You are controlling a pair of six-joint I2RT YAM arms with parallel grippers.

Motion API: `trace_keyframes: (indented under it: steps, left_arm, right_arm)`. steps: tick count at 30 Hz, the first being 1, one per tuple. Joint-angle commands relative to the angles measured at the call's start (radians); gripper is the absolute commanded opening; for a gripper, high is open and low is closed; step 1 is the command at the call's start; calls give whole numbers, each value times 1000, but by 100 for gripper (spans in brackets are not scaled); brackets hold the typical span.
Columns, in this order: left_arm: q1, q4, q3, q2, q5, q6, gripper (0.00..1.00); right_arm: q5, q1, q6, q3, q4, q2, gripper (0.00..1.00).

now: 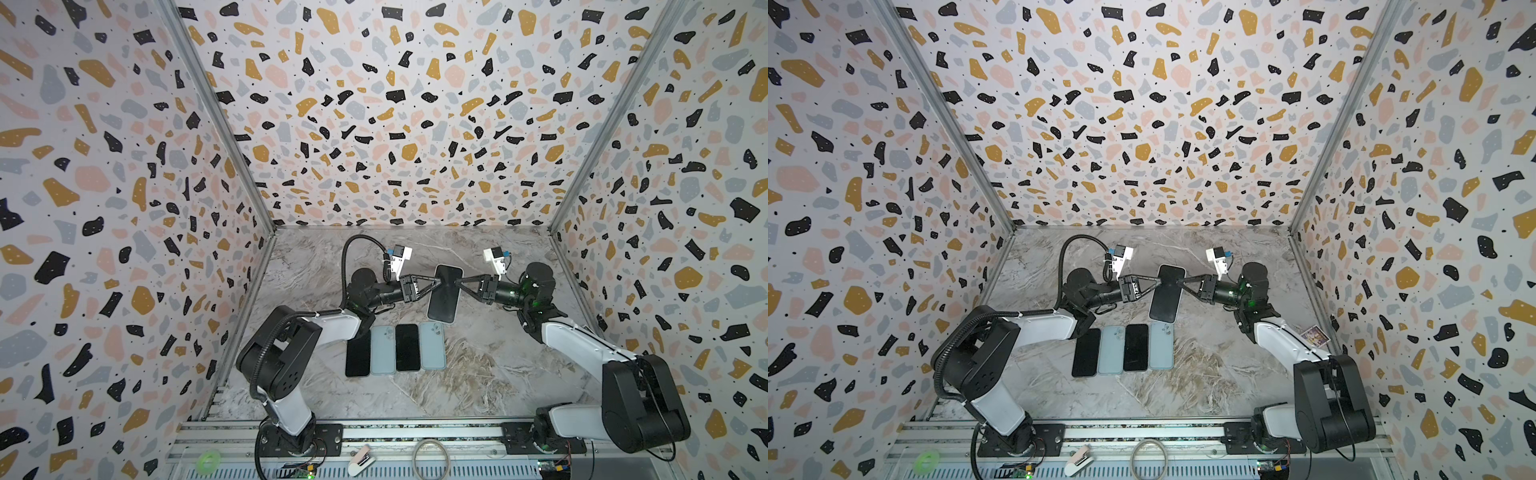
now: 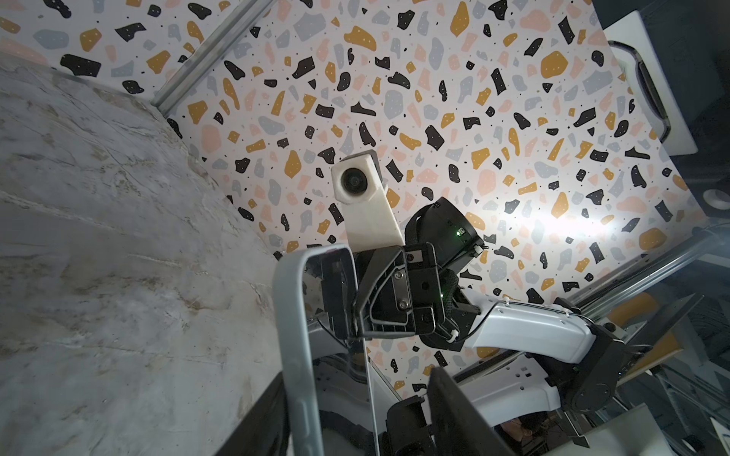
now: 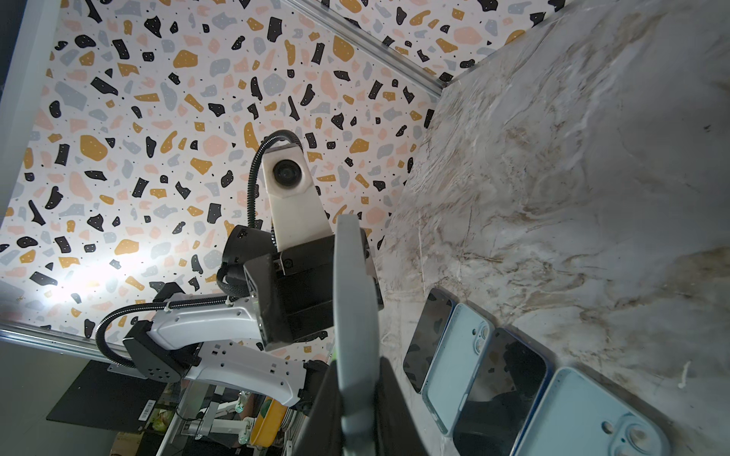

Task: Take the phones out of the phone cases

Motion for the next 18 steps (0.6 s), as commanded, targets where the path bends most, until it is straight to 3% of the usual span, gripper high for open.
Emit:
trace_keyframes:
  steps: [1, 18]
  left_arm:
    - [-2, 75, 11, 9, 37, -2, 52]
    - [-11, 81, 32, 33, 73, -26, 30]
  right_arm:
    - [-21, 3, 10, 50, 57, -7, 0]
    - [-33, 28, -83, 92, -34, 23, 0]
